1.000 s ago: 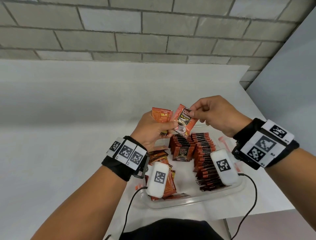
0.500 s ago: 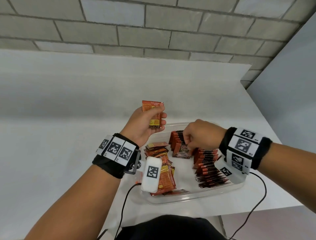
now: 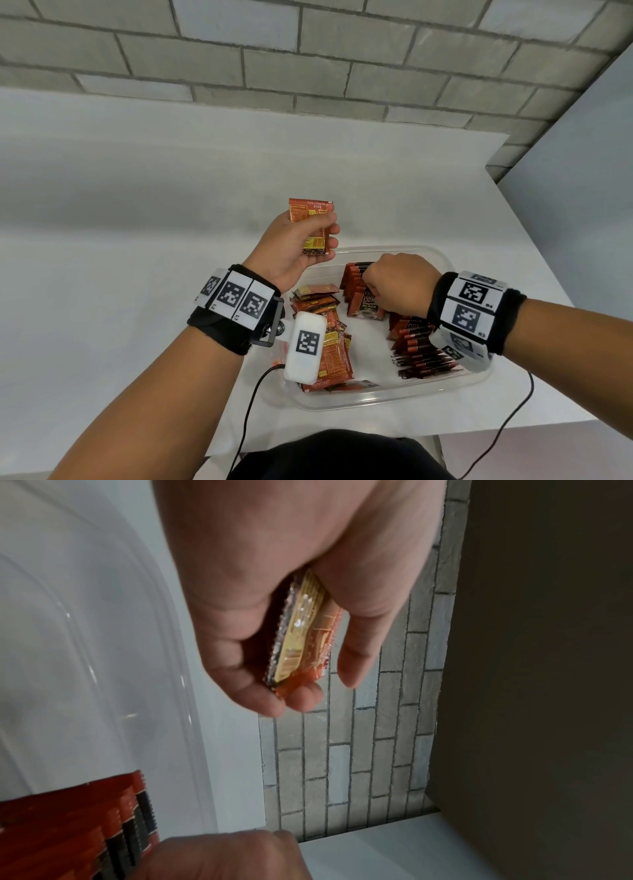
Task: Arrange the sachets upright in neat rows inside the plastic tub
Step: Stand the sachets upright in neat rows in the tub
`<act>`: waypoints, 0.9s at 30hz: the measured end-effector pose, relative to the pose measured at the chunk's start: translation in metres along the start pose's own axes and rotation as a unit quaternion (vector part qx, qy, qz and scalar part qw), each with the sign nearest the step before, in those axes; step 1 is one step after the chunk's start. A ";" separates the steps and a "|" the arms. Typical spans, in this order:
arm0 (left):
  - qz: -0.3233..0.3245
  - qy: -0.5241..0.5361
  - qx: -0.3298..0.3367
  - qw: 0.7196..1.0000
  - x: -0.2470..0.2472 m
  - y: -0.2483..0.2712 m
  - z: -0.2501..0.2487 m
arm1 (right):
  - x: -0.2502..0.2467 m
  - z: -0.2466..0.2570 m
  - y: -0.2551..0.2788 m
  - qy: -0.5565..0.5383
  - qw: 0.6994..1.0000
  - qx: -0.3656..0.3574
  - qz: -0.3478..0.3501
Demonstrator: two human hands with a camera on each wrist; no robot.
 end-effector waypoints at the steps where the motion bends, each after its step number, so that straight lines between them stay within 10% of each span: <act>1: 0.000 0.000 0.000 1.000 0.000 0.000 0.000 | 0.001 0.001 0.000 0.005 1.000 -0.002 0.003; 21: -0.007 0.016 -0.020 1.000 0.000 -0.004 0.006 | -0.014 -0.010 0.013 -0.015 0.999 0.012 -0.039; 27: 0.017 -0.010 -0.029 0.999 0.009 -0.001 0.009 | -0.046 -0.038 0.029 -0.247 0.952 0.034 -0.180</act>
Point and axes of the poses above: each hand's wrist, its own y-axis away from the middle knuckle, its own x-axis out of the palm, z = x × y, the point moved 8 cm from there along -y, towards the middle knuckle, and after that the axes turned 6 degrees about -x, right-handed, at the moved point
